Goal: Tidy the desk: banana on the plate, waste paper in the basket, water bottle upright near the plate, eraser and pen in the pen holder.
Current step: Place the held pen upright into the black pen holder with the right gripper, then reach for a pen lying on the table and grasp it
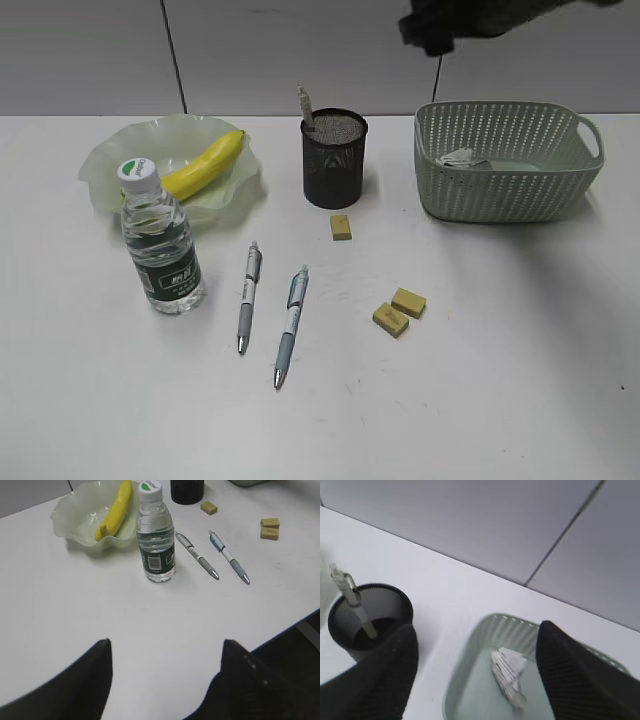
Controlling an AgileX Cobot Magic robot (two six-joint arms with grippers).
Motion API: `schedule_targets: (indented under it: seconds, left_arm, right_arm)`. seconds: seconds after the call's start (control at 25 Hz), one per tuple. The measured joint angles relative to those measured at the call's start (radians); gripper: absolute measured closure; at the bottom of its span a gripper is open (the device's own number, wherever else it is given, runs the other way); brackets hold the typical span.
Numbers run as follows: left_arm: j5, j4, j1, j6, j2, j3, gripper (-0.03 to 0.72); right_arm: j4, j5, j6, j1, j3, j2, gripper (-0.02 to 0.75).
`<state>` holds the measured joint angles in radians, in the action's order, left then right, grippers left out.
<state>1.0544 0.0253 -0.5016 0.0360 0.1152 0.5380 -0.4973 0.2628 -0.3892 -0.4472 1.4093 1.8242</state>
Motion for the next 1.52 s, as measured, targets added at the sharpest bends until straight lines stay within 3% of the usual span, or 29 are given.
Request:
schedule_targets:
  seconds: [0.32, 0.44, 0.6, 0.72, 1.28, 1.52]
  left_arm:
    - [0.000, 0.000, 0.000, 0.000, 0.000, 0.000, 0.181]
    - [0.000, 0.000, 0.000, 0.000, 0.000, 0.000, 0.181]
    - [0.000, 0.000, 0.000, 0.000, 0.000, 0.000, 0.181]
    - [0.000, 0.000, 0.000, 0.000, 0.000, 0.000, 0.181]
    - [0.000, 0.000, 0.000, 0.000, 0.000, 0.000, 0.264]
    - [0.000, 0.000, 0.000, 0.000, 0.000, 0.000, 0.279]
  right_arm:
    - [0.410, 0.416, 0.428, 0.000, 0.003, -0.309, 0.167]
    - [0.479, 0.571, 0.464, 0.000, 0.003, -0.410, 0.167]
    - [0.497, 0.766, 0.486, 0.000, 0.002, -0.534, 0.167]
    - [0.497, 0.827, 0.500, 0.000, -0.053, -0.642, 0.167]
    - [0.512, 0.853, 0.506, 0.000, -0.712, -1.308, 0.168]
    - [0.515, 0.846, 0.509, 0.000, -0.868, -1.659, 0.168]
